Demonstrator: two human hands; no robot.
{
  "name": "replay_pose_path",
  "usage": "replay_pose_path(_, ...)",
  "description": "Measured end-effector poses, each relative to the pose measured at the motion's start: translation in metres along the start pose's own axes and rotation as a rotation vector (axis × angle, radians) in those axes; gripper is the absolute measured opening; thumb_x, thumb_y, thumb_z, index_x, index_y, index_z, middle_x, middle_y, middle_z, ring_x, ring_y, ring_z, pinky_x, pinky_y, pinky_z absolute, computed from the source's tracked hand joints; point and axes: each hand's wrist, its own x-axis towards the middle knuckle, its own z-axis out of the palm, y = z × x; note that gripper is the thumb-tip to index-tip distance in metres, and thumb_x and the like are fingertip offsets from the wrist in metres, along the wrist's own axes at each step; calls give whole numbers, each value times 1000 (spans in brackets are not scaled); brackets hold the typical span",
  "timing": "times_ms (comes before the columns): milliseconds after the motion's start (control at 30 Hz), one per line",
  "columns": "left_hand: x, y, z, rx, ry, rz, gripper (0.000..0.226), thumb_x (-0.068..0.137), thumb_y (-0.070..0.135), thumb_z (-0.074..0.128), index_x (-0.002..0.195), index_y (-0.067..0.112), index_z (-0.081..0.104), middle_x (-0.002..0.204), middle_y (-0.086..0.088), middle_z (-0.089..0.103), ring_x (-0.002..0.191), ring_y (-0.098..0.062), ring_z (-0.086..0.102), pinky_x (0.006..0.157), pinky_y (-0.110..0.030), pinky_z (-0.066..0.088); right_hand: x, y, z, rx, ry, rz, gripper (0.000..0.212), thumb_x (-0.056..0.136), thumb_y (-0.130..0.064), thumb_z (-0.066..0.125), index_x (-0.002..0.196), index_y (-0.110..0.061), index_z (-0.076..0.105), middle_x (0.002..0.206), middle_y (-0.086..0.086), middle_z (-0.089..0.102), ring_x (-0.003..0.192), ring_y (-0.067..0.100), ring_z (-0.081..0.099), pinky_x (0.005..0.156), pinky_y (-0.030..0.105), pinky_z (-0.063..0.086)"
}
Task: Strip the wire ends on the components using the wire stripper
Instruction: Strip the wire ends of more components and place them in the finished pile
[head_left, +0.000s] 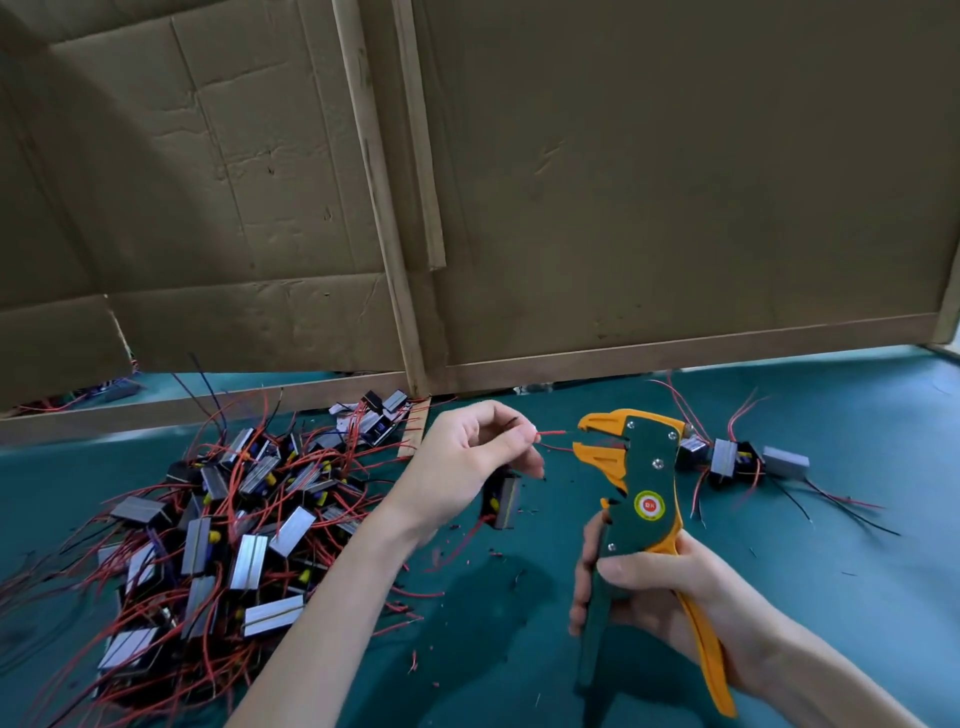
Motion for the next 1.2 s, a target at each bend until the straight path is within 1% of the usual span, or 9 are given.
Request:
replay_pose_path(100, 0, 0, 3, 22, -28, -17, 11, 95, 10, 57, 86, 9, 63, 63, 5, 65, 59, -9, 57, 65, -17, 47, 0, -1, 0, 0, 1, -7, 26, 64, -6, 77, 88, 0, 66, 80, 30, 59, 72, 42, 63, 71, 51, 54)
replay_pose_path(200, -1, 0, 5, 22, -3, -15, 12, 93, 14, 60, 83, 14, 67, 63, 8, 58, 64, -10, 49, 65, -17, 43, -1, -1, -1, -6, -2, -9, 26, 64, -5, 75, 87, 1, 66, 79, 30, 59, 71, 42, 62, 70, 51, 55)
replay_pose_path(300, -1, 2, 7, -4, 20, -3, 15, 90, 15, 64, 78, 20, 71, 67, 11, 60, 67, -6, 49, 66, -16, 45, -1, -2, 0, -13, -8, -14, 26, 64, -5, 75, 87, 1, 65, 79, 30, 59, 71, 41, 62, 70, 51, 54)
replay_pose_path(467, -2, 3, 8, -13, -8, 2, 12, 87, 15, 68, 77, 19, 74, 71, 8, 65, 66, -4, 51, 65, -15, 44, 0, -1, -2, -63, -41, -15, 24, 68, -7, 76, 88, 0, 65, 80, 29, 60, 73, 41, 62, 72, 50, 54)
replay_pose_path(733, -2, 4, 9, 46, -50, -13, 16, 85, 23, 70, 70, 27, 74, 67, 6, 58, 66, -9, 46, 62, -18, 41, -1, 1, -5, -127, -34, 6, 30, 65, -13, 84, 87, -2, 66, 80, 30, 62, 74, 43, 62, 71, 49, 54)
replay_pose_path(867, -3, 7, 4, 68, -99, 7, 15, 87, 16, 68, 74, 21, 72, 68, 12, 65, 63, 1, 54, 63, -11, 42, -3, -2, 0, -162, -40, 11, 27, 68, -17, 82, 81, -3, 64, 76, 27, 60, 70, 40, 62, 69, 47, 54)
replay_pose_path(1033, -6, 11, -3, 99, -159, -3, 11, 88, 14, 66, 79, 16, 71, 64, 14, 65, 63, 4, 54, 63, -8, 42, -7, 2, 11, -184, 70, 29, 32, 59, -23, 85, 69, -5, 61, 59, 24, 53, 50, 31, 54, 51, 38, 51)
replay_pose_path(1133, -7, 13, -3, 132, -181, -51, 8, 90, 16, 65, 83, 16, 69, 65, 10, 59, 60, 0, 50, 64, -13, 43, -5, 8, 20, -274, 184, -37, 38, 56, -33, 83, 55, -8, 53, 46, 19, 49, 36, 26, 45, 40, 28, 42)
replay_pose_path(1200, -7, 12, 1, 66, -180, -135, 5, 89, 18, 64, 88, 15, 60, 66, 8, 53, 55, -3, 46, 68, -21, 43, -4, 10, 21, -274, 222, -63, 41, 55, -34, 81, 49, -10, 49, 42, 16, 45, 33, 24, 40, 37, 26, 39)
